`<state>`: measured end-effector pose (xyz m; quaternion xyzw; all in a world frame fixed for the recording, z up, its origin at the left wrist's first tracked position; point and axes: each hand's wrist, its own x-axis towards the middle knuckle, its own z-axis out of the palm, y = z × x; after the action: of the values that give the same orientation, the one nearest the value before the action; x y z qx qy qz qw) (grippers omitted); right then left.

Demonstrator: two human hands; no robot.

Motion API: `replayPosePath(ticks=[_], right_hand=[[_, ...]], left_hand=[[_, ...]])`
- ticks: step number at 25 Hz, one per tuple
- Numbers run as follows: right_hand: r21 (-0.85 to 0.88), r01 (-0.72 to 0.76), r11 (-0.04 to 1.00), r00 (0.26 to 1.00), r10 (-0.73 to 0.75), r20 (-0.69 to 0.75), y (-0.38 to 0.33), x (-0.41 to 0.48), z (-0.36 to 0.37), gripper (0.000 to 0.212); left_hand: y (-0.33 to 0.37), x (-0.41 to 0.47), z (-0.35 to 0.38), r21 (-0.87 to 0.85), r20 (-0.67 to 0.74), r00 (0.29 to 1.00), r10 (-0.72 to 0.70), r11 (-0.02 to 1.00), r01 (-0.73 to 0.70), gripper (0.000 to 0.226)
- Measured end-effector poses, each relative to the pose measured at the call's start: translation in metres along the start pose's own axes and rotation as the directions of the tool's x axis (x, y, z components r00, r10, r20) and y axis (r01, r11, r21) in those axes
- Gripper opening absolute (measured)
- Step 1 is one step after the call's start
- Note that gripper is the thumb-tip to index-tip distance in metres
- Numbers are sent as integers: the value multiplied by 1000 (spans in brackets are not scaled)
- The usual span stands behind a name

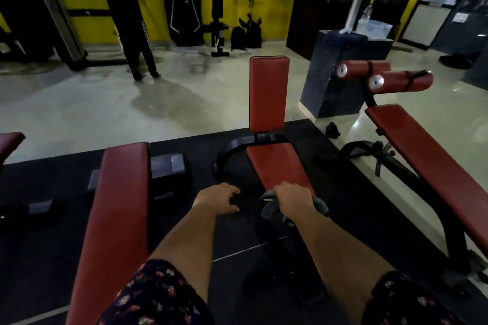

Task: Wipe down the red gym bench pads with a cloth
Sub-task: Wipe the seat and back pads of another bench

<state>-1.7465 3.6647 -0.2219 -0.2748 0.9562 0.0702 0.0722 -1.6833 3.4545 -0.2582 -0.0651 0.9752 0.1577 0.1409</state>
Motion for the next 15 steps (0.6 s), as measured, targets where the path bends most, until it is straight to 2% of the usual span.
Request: replayPosePath(ticks=[3,6,10,15], right_hand=[[9,-24,1000,999,25,-36,-13,49,-19,24],[28,-44,999,994,47,-103,-31,88,-29,24],[-45,29,999,996,-33,-83,-59,135,-33,30],[-28,7,1000,993,-11,-121,-66,198,-42,30]], left_hand=[[-34,40,-32,-21,-21,1000,-3,1000,3,61],[-60,68,-55,31,-9,1000,14,999,-14,61],[-89,104,-76,40,-13,1000,20,999,-19,61],[-123,151,-104,25,-38,998,41,999,-40,61]])
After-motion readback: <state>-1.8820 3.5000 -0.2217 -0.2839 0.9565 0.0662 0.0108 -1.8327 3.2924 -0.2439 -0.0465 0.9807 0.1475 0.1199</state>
